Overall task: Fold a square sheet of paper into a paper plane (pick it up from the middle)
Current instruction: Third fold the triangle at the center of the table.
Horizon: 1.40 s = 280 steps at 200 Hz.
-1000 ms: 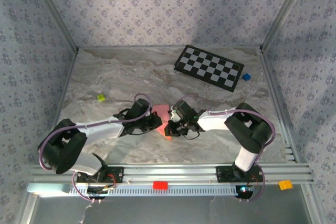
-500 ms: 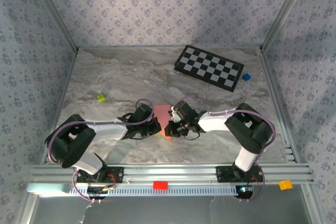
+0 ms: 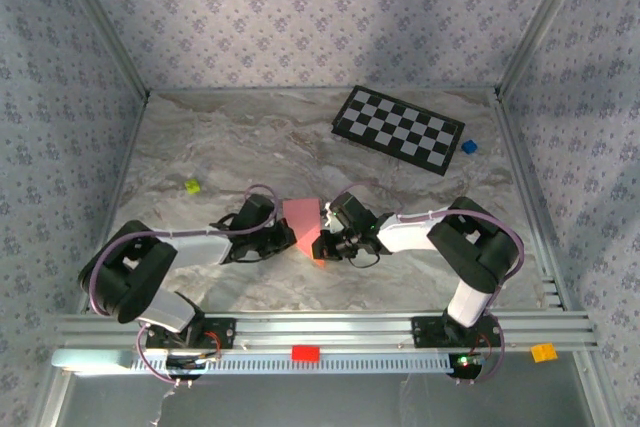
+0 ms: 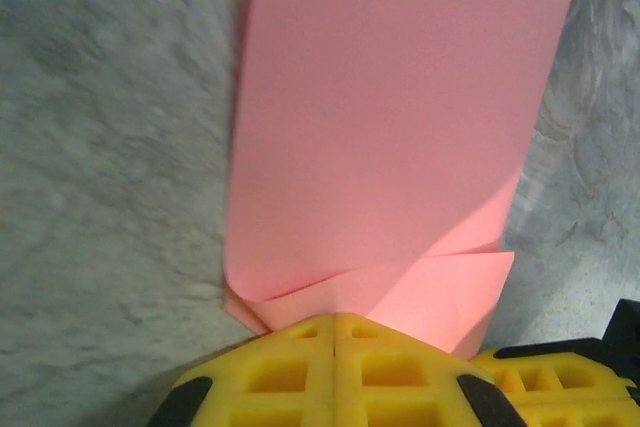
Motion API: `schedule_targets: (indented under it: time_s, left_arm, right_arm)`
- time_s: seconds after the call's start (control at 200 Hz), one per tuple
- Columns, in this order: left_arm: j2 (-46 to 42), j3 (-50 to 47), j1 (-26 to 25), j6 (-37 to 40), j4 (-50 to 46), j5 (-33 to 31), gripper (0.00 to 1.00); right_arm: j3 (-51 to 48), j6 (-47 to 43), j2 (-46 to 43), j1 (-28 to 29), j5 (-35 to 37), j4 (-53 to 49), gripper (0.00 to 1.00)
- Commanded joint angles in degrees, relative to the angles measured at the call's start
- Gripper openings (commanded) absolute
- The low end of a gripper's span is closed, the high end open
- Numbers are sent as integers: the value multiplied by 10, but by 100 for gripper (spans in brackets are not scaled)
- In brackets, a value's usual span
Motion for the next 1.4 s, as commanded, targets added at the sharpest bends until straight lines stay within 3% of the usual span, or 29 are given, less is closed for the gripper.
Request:
schedule_targets:
  time_s: [0.0, 0.315, 0.495, 0.735, 1.039, 1.219, 1.394]
  left_arm:
    - [-7, -18, 36, 28, -32, -39, 0]
    - [-35, -33, 78, 39, -37, -15, 0]
    - [-78, -6, 79, 44, -79, -14, 0]
    - [-133, -1, 51, 34, -62, 8, 2]
    - [-34, 31, 2, 38, -3, 20, 1]
    - [27, 28, 3, 36, -40, -18, 0]
    - [24, 5, 2, 38, -66, -29, 0]
  right_arm:
    - [-26, 8, 24, 5, 23, -75, 0]
    - [-26, 6, 21, 8, 21, -75, 0]
    - [-21, 2, 22, 6, 19, -76, 0]
    - [-12, -2, 21, 5, 19, -84, 0]
    - [-11, -6, 19, 2, 18, -88, 0]
    - [1, -6, 12, 2, 10, -87, 0]
    - [49, -20, -11, 3, -10, -105, 0]
